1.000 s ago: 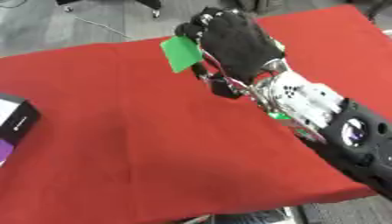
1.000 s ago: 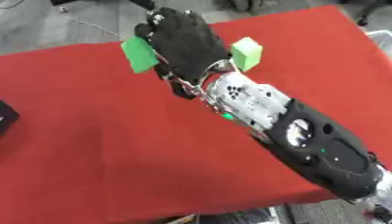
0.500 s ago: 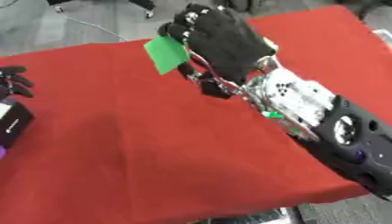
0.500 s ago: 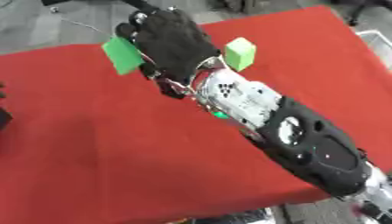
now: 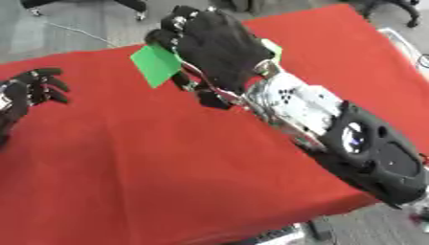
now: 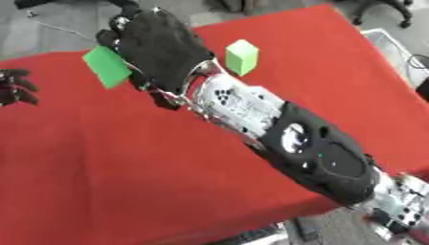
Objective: Pick up the objects with one hand, pass them to the other hand, and then place them into the box on the other side of the table.
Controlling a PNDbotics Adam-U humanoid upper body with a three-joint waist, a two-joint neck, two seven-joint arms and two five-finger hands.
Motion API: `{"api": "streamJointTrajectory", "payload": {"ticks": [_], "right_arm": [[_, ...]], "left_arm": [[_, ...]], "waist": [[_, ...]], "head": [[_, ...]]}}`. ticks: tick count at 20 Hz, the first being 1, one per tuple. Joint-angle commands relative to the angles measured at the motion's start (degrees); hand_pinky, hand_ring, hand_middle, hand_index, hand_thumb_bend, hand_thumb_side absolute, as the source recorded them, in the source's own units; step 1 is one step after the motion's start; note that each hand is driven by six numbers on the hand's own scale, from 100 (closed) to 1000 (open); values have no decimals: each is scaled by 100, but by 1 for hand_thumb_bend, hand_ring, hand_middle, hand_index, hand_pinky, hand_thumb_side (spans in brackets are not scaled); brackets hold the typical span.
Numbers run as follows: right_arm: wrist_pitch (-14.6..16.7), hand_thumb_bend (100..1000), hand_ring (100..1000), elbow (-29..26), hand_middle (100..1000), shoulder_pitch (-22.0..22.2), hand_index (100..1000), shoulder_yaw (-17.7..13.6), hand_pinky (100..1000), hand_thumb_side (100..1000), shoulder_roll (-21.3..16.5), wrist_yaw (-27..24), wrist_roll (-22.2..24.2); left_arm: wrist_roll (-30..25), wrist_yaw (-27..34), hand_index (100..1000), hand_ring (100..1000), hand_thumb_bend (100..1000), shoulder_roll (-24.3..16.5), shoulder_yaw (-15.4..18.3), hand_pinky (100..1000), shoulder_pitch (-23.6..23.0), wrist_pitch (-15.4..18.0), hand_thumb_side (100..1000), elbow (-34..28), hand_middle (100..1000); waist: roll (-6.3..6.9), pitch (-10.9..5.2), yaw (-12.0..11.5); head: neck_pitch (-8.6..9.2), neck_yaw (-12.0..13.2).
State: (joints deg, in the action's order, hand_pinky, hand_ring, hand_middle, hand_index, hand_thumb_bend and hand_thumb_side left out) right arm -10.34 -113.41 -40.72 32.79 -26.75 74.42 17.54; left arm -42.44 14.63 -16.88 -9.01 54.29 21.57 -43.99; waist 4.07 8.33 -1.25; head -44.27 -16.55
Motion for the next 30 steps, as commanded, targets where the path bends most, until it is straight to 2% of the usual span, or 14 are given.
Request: {"api": "streamJointTrajectory", "payload": {"ticks": [1,9,13,17,23,30], "right_arm": [[55,247,720,-118,524,-149,549,-17,100,100,40,-20,1],[196,249,722,-118,525,-289,551,-13,100,100,138,-57,44],[238,245,721,-118,525,-312,550,-18,100,100,177,-62,39],[284,241,722,-118,525,-337,550,-33,100,100,190,-56,38],[340,239,723,-118,526,-355,552,-50,100,100,209,-58,43],[316,233,723,-118,526,-333,552,-43,100,100,202,-27,46]], "left_arm": [[-953,74,901,622,771,236,61,775,252,636,817,-285,666],[-953,179,896,622,770,888,-29,777,392,29,809,-770,664],[-953,337,888,610,712,1091,-134,776,388,-312,757,-1087,643],[-953,563,874,602,679,1203,-348,774,363,-638,732,-1448,628],[-953,774,849,571,596,1281,-432,770,326,-1155,683,-1755,587],[-953,965,802,515,562,1249,-618,761,294,-1424,648,-2029,517]], "waist": [[-31,-53,44],[-25,-21,194],[-15,-13,227],[-14,-14,236],[-15,-18,242],[-10,-10,240]], "head": [[15,-29],[15,-7],[15,-23],[15,-12],[15,90],[15,68]]}}
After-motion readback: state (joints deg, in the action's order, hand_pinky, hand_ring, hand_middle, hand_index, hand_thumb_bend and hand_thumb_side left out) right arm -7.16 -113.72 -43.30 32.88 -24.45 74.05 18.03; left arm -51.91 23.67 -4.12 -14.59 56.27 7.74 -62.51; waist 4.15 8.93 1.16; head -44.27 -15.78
